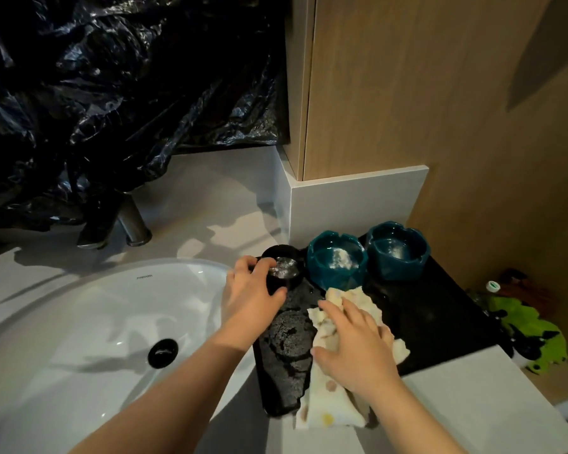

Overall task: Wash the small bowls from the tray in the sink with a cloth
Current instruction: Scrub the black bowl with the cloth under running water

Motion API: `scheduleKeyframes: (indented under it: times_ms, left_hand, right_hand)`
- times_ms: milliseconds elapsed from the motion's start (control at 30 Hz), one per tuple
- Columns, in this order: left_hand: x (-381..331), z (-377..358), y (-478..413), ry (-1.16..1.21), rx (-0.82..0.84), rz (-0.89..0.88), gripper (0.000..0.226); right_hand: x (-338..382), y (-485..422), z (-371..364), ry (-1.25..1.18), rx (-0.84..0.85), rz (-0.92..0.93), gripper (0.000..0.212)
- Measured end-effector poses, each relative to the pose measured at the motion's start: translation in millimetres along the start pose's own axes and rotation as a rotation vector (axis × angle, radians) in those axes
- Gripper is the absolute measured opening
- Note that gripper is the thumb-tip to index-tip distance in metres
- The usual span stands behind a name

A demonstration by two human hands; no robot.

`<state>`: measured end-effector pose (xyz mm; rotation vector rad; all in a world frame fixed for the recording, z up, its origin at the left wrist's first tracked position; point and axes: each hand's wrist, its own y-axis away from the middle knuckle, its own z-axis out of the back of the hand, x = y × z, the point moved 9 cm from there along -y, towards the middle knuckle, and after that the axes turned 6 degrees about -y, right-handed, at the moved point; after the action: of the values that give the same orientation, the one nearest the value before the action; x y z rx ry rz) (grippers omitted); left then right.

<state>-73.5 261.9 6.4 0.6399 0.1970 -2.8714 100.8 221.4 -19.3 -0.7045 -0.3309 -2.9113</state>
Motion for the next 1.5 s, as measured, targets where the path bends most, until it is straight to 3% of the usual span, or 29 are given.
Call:
scheduleKeyframes:
  times_ms: [100,200,433,533,633,767,867,967,1067,1133,1233,1400,1500]
  left_hand:
    - [-0.4,-17.1,-8.1,-0.176,0.057,-0.018,0.05]
    - [-0.9,-20.0,-13.0,-0.189,0.022,-0.048,0.043]
    - [11.5,7.8,-8.1,0.2,-0.057,-0.022,0.026]
    - [21.9,41.6,-1.2,0.371,-0.141,0.0,0.034]
    - [45.7,70.2,6.4,0.423,-0.186,0.039,0.039]
    - [87.1,83.0,17.3,0.475,-0.131,0.064,0.039]
    - [128.5,93.1,24.5,0.632,-0.153,0.142,0.044]
    - [171.5,95.0,34.3,1.075,-0.165,0.3,0.045]
    - [214.1,91.7,42.3,1.33,-0.15,0.478,0.038]
    - [232.1,86.4,41.7,1.398,-0.027,0.544,0.042]
    - [250.5,90.3,35.2,1.409,0.061,0.595,0.014]
    - [281.3,94.1,20.0,1.334,0.025,0.716,0.03]
    - [284.9,93.7,8.9,1.293,-0.001,0.732,0.037]
  right_hand:
    - [0.4,-3.0,3.7,-0.007,-0.089,0.046,0.053]
    - [-1.0,-7.0,5.3,-0.095,-0.169,0.082,0.043]
    - [15.0,-15.1,23.0,-0.477,-0.22,0.109,0.028]
    - [47.3,-17.3,28.7,-0.694,-0.185,0.164,0.031]
    - [72.0,-28.2,20.6,-1.038,-0.111,0.003,0.032]
    - [120.4,-44.1,-19.4,-1.513,0.114,-0.213,0.011]
    - [157.3,-51.3,-48.1,-1.414,0.18,-0.195,0.015]
    - [184.5,-53.3,-73.1,-1.339,0.186,-0.204,0.01]
    - [212.5,-50.6,-94.3,-1.315,0.243,-0.173,0.009]
    - [229.7,-51.5,-101.1,-1.287,0.246,-0.147,0.008]
    - [243.9,-66.5,-105.8,-1.146,0.21,-0.183,0.013]
    - [266.3,-106.6,-73.1,-1.189,-0.062,-0.168,0.02]
    - [282.9,-132.2,-56.0,-1.258,-0.078,-0.204,0.03]
